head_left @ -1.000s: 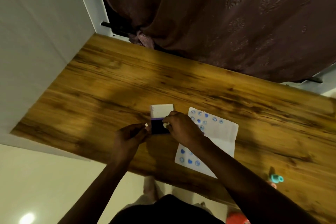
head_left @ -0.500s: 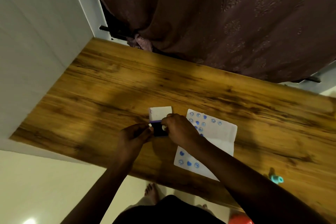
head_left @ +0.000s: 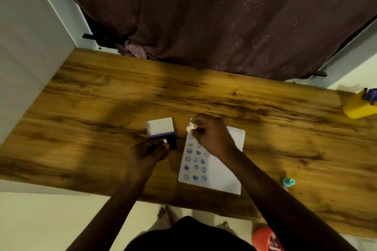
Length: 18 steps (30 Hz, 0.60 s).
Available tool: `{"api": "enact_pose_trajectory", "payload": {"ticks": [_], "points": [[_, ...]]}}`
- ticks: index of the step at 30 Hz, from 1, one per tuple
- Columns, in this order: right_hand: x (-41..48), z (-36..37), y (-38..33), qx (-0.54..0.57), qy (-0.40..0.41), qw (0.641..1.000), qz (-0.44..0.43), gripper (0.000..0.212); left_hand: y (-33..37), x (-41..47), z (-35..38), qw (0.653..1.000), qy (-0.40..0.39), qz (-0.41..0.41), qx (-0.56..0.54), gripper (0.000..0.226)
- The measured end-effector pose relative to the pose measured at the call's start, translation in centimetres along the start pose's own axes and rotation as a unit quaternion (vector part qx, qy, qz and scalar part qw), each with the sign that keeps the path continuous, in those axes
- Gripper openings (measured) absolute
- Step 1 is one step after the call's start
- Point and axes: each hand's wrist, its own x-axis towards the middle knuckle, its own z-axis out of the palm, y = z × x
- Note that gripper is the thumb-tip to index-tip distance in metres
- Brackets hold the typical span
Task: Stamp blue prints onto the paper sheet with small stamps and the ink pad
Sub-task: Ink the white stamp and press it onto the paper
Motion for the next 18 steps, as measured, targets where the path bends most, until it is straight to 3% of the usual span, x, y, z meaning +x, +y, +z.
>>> {"api": "enact_pose_trajectory", "payload": {"ticks": [6, 18], "points": [[-1.9, -5.3, 8.0, -0.1, 0.069, 0.985, 0.121, 0.011, -0.1, -0.5, 2.4, 1.0, -0.02, 0.008, 0.014, 0.03], [-1.7, -4.4, 11.3, -0.16, 0.043, 0.975, 0.145, 0.014, -0.9, -0.5, 3.2, 0.999, -0.023, -0.001, 0.035, 0.032]]}}
